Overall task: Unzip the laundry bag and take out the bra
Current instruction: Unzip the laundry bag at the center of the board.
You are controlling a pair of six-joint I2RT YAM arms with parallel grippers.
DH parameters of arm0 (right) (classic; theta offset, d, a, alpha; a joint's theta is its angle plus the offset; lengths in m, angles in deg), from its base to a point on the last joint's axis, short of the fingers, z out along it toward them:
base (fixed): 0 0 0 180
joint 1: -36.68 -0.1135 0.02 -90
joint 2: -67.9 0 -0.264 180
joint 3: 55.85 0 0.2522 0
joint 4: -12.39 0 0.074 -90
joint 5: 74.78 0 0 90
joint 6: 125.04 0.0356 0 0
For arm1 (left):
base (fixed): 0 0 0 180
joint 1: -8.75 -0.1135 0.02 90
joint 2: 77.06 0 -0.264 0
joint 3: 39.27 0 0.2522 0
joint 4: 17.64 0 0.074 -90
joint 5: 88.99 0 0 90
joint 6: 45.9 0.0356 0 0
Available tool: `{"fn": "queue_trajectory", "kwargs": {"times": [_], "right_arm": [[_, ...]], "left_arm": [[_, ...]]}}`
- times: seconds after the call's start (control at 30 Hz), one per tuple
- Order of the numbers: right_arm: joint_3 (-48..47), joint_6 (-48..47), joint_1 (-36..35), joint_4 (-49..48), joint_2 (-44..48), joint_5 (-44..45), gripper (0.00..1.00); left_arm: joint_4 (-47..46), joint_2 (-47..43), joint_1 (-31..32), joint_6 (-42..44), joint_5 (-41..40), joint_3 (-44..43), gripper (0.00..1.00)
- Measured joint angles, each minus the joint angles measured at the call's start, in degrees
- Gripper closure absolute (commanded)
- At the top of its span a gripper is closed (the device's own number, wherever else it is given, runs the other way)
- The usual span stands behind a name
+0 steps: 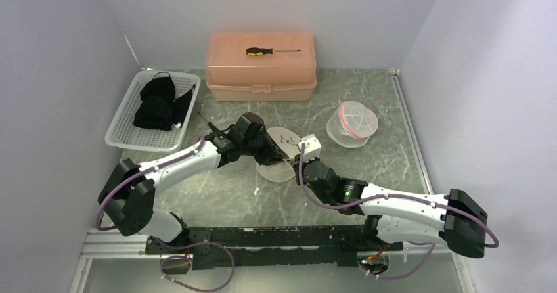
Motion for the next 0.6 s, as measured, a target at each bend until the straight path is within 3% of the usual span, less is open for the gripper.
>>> {"fn": "queue_trajectory", "kwargs": {"times": [0.17,0.2,0.27,0.3,0.6], "right_arm": [[0.04,-0.35,0.02,0.17,0.26,0.00,1.00],[0.13,-0.46,0.02,0.17,0.50,-0.04,1.00],[0.26,-0.59,0.02,0.20,0.98,-0.11,1.00],[0.28,-0.61,0.02,0.20,1.09,-0.22,1.00],[0.52,1.22,1.66,1.14,1.03,-0.17,1.00]], "left_arm": [[-0.39,1.03,-0.26,0.09,0.04,0.00,0.74],[-0.39,1.05,-0.35,0.09,0.04,0.00,0.77],[-0.55,1.05,-0.52,0.13,0.04,0.00,0.95],[-0.81,1.05,-0.57,0.24,0.09,0.00,0.97],[-0.90,-0.63,-1.84,5.86,0.61,-0.02,0.97]]}}
